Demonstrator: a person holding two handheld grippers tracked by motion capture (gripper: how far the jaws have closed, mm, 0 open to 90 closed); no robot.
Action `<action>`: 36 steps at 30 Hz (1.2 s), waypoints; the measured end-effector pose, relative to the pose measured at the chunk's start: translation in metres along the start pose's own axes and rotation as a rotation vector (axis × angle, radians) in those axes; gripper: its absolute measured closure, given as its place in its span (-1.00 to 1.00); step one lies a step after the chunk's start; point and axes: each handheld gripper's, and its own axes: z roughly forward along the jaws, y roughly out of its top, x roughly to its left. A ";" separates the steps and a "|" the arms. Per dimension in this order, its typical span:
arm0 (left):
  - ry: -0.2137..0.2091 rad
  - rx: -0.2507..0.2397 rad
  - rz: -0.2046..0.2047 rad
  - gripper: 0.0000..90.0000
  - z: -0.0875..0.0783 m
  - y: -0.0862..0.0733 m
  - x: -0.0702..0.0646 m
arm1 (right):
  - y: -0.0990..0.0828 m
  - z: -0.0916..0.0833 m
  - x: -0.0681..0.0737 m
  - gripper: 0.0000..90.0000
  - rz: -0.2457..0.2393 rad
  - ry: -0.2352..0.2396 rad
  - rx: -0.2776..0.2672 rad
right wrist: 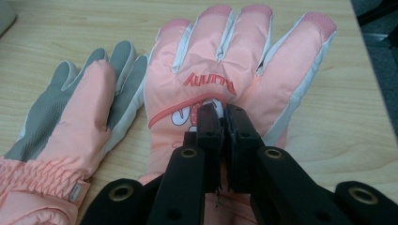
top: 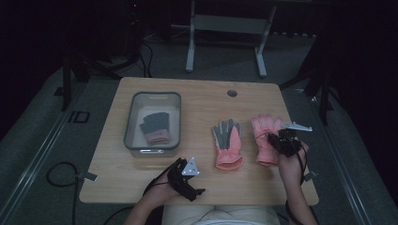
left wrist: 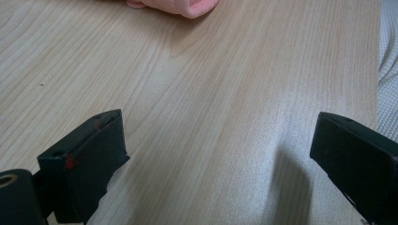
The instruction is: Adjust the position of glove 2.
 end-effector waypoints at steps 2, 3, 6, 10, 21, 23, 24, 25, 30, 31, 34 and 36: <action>0.001 0.003 0.004 -0.93 0.000 0.000 0.000 | -0.003 0.004 0.001 0.90 -0.005 -0.002 0.005; 0.001 0.003 0.004 -0.93 0.000 0.000 0.000 | -0.005 0.006 0.002 0.90 -0.006 -0.005 0.014; 0.000 0.002 0.003 -0.93 0.000 0.000 0.000 | -0.009 0.013 0.001 0.90 -0.011 -0.036 0.024; 0.000 0.004 0.003 -0.93 0.000 0.000 0.000 | -0.013 0.026 -0.003 0.89 -0.005 -0.042 0.054; 0.001 0.002 0.004 -0.93 0.000 0.000 0.000 | -0.023 0.043 -0.009 0.76 -0.003 -0.008 0.075; 0.001 0.003 0.004 -0.93 0.000 0.000 0.000 | -0.020 0.040 -0.011 0.73 -0.013 0.009 0.065; 0.000 0.003 0.003 -0.93 0.000 0.000 0.000 | -0.019 0.037 -0.012 0.71 -0.030 0.018 0.058; -0.001 0.003 0.003 -0.93 0.000 0.000 0.000 | -0.018 0.035 -0.013 0.68 -0.042 0.024 0.053; -0.003 0.004 0.005 -0.93 0.000 0.000 0.000 | -0.011 0.023 -0.021 0.57 -0.140 0.075 0.013; -0.003 0.004 0.004 -0.93 0.000 0.000 0.000 | -0.009 0.021 -0.023 0.55 -0.158 0.090 0.016; -0.002 0.006 0.004 -0.93 0.000 0.000 0.000 | -0.004 0.019 -0.027 0.52 -0.206 0.115 0.047; -0.002 0.011 0.006 -0.93 0.001 0.000 0.000 | -0.002 0.019 -0.028 0.52 -0.240 0.123 0.066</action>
